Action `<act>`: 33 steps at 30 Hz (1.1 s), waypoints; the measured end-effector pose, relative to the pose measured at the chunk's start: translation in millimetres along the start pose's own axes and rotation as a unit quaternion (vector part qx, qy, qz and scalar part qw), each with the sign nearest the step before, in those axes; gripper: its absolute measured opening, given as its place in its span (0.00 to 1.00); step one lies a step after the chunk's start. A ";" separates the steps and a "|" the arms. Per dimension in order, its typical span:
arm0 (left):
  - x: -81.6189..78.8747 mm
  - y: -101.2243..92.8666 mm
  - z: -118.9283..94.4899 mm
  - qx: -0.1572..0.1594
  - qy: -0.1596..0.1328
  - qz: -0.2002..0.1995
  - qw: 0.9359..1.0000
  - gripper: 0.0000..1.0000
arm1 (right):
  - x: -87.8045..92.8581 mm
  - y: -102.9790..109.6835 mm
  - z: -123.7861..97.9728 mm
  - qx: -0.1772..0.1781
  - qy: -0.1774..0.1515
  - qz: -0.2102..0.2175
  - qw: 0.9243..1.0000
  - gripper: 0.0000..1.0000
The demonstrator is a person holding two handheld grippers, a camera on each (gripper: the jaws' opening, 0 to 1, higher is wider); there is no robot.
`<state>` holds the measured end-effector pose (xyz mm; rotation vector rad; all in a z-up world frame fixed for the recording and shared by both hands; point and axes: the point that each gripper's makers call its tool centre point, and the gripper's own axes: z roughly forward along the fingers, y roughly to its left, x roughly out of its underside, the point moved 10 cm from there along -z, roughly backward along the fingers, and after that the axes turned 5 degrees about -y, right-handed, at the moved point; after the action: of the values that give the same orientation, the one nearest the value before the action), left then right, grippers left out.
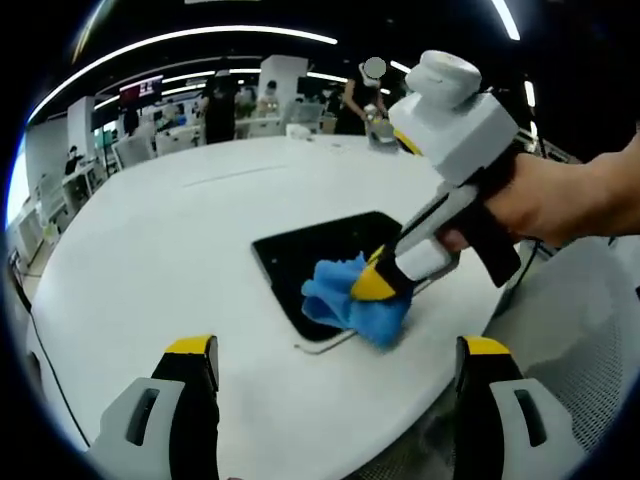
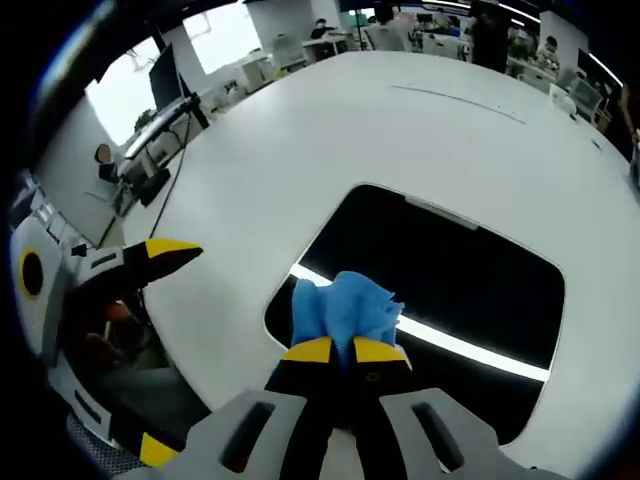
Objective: Wipe the mirror surface with the cleaning cloth until all visible marks leave the cleaned area.
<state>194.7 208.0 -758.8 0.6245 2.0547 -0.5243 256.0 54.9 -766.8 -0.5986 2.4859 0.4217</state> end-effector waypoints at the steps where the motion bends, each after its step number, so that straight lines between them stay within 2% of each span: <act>1: 0.1 0.0 0.0 0.000 0.000 0.000 1.000 0.99 | 0.7 0.7 -0.4 -0.001 0.001 -0.001 1.000 0.00; 14: 0.1 -0.2 0.5 0.002 0.001 0.001 1.000 0.99 | 10.0 6.7 -5.9 -0.013 0.004 -0.005 1.000 0.00; 33: 0.6 -1.0 0.9 0.006 0.005 0.005 1.000 0.99 | 13.0 8.3 -8.6 -0.030 0.022 -0.005 0.999 0.00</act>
<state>194.4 206.8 -759.6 0.6439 2.0577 -0.5290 238.4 54.3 -765.9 -0.6516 2.5181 0.4858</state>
